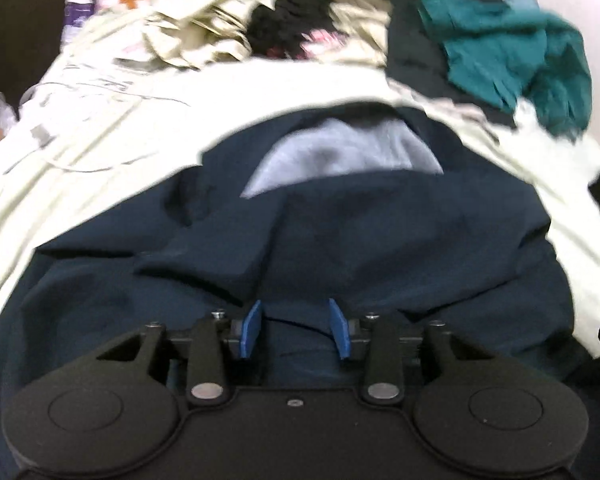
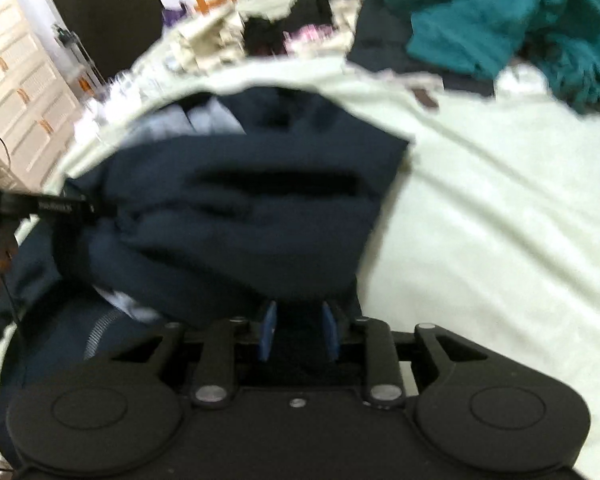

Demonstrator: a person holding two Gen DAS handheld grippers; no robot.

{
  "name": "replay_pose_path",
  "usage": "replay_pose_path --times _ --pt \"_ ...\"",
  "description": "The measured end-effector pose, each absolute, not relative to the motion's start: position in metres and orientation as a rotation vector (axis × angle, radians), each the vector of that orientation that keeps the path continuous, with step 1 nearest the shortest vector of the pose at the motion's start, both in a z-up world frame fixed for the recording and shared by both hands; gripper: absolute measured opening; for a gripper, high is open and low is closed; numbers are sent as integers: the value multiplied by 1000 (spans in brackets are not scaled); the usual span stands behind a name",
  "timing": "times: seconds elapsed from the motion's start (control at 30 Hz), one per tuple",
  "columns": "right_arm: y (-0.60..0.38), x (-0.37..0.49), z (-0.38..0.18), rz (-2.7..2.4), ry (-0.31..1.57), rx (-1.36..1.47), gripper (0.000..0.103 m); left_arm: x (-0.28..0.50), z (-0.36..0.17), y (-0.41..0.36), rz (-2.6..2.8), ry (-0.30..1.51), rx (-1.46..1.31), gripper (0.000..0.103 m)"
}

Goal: Fold clothes

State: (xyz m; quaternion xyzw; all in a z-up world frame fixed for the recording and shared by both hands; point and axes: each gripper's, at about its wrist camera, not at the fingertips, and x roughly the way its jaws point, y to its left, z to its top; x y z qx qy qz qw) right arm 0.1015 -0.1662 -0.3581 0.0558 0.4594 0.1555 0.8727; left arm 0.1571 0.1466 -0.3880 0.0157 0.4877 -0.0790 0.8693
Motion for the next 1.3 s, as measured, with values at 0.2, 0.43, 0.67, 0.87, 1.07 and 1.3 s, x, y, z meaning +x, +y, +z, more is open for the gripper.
replay_pose_path --times 0.2,0.43,0.67,0.87,1.07,1.3 --pt "-125 143 -363 427 859 95 27 141 -399 150 -162 1010 43 52" --pt "-107 172 -420 379 943 143 30 142 -431 141 -130 985 44 52" --pt "-102 172 -418 394 968 26 42 126 -409 164 -122 920 -100 52" --pt "-73 172 -356 500 833 -46 46 73 -362 231 48 810 -320 83" --pt "-1 178 -347 769 803 -88 70 -8 -358 335 463 753 -460 88" --pt "58 180 -371 875 813 -210 88 -81 -376 421 860 662 -559 94"
